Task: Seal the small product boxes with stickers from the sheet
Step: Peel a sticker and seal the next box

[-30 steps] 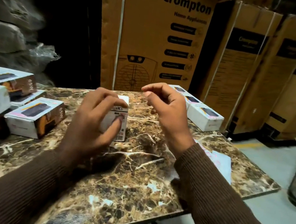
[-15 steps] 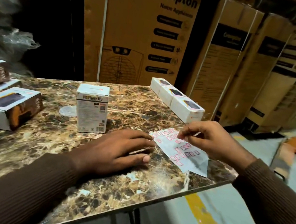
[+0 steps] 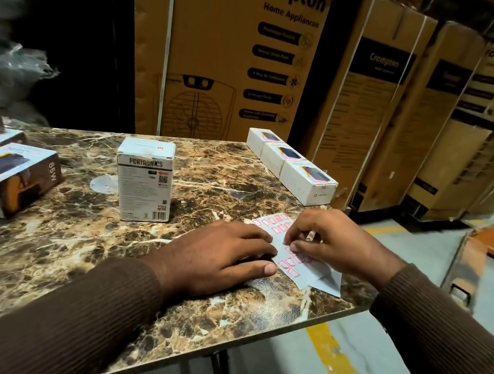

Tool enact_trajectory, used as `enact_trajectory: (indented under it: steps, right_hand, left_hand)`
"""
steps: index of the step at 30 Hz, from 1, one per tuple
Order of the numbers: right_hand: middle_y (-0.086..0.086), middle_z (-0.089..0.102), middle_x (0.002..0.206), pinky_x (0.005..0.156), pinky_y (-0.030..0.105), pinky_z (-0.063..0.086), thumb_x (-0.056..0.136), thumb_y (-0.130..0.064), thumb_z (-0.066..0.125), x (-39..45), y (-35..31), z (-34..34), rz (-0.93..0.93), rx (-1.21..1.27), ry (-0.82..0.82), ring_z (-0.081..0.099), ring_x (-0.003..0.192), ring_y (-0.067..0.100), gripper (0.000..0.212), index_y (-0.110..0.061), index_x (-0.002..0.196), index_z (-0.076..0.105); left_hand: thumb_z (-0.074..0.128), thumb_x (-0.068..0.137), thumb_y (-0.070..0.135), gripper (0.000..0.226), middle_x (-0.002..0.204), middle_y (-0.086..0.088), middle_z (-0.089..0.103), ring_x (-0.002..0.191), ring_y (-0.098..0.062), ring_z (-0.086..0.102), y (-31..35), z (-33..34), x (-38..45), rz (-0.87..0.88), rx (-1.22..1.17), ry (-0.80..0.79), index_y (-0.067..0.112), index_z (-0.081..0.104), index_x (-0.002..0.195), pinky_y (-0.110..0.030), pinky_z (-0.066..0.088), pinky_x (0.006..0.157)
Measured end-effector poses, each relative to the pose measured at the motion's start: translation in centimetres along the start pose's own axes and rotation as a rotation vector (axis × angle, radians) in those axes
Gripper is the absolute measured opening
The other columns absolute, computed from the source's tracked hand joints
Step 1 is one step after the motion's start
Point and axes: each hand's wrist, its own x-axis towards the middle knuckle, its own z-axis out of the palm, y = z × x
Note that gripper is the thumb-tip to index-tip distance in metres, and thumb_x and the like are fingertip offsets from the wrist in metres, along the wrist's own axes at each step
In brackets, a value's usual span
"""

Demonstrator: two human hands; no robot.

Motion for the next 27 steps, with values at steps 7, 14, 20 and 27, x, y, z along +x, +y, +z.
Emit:
enact_trajectory:
  steps: [7, 14, 20, 27]
  right_hand:
    - [-0.016, 0.060, 0.099, 0.083, 0.034, 0.054, 0.099, -0.027, 0.068, 0.1, -0.2, 0.5, -0.031, -0.104, -0.027, 0.058, 0.092, 0.004, 0.004, -0.031, 0.099, 0.068]
    - [-0.013, 0.062, 0.095, 0.078, 0.040, 0.052, 0.107, -0.027, 0.050, -0.2, -0.6, 0.3, 0.028, -0.084, -0.025, 0.057, 0.087, 0.008, 0.009, -0.029, 0.099, 0.054]
    - [-0.013, 0.062, 0.091, 0.071, 0.033, 0.045, 0.108, -0.026, 0.052, -0.7, -0.7, -0.1, 0.033, -0.047, -0.023, 0.056, 0.084, 0.005, 0.011, -0.031, 0.099, 0.052]
    - [-0.010, 0.063, 0.095, 0.077, 0.040, 0.051, 0.108, -0.022, 0.052, -0.8, -1.6, -0.7, 0.035, -0.098, -0.058, 0.057, 0.086, 0.009, 0.007, -0.026, 0.102, 0.053]
  left_hand:
    - [0.023, 0.105, 0.069, 0.064, 0.157, 0.015, 0.045, 0.139, -0.001, 0.041, 0.0, 0.2, -0.1, -0.013, 0.001, -0.007, 0.035, 0.050, 0.152, -0.028, 0.035, 0.113]
    - [0.017, 0.103, 0.075, 0.072, 0.157, 0.014, 0.046, 0.139, -0.001, 0.042, -0.1, 0.3, -0.1, -0.005, -0.013, 0.005, 0.035, 0.052, 0.151, -0.030, 0.036, 0.115]
    - [0.023, 0.106, 0.069, 0.065, 0.159, 0.013, 0.044, 0.141, -0.002, 0.041, -0.2, 0.3, -0.2, 0.008, -0.017, 0.013, 0.034, 0.051, 0.153, -0.032, 0.036, 0.117]
    - [0.024, 0.103, 0.073, 0.068, 0.158, 0.016, 0.042, 0.136, 0.002, 0.043, -0.6, 0.3, -0.5, -0.017, -0.108, 0.042, 0.035, 0.043, 0.157, -0.028, 0.039, 0.114]
